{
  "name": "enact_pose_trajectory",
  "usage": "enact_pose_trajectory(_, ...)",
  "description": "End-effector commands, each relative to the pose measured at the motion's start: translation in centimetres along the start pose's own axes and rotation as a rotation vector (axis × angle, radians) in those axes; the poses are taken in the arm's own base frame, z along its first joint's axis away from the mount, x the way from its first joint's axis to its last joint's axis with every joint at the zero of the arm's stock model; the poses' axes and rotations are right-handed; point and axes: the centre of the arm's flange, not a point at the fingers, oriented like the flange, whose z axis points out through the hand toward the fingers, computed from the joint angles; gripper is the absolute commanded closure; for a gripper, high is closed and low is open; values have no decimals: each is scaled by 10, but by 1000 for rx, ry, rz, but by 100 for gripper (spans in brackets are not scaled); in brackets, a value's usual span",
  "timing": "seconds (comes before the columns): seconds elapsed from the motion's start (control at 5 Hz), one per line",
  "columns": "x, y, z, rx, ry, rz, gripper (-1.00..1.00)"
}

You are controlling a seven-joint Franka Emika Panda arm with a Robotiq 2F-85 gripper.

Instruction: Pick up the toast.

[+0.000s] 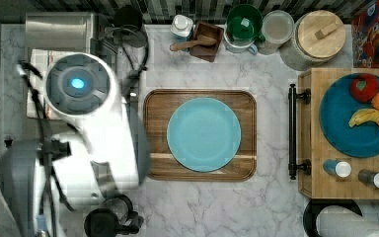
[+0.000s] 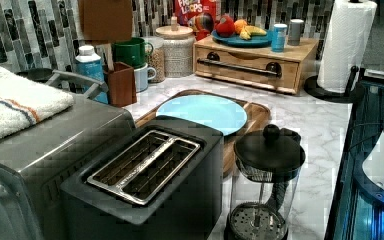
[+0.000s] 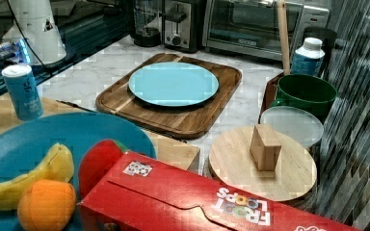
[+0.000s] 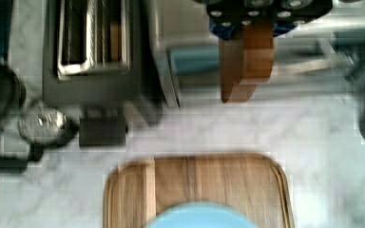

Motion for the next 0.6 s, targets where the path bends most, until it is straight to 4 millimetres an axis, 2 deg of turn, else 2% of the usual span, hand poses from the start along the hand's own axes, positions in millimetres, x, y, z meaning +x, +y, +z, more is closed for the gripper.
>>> enact_pose_trajectory(0.2, 100, 14, 27, -37, 132, -155, 100)
enact_pose_trajectory(0.4, 135, 16, 47, -44, 181, -150, 100)
enact_pose_trajectory(0.6, 167, 22, 43, -25, 227, -175, 100)
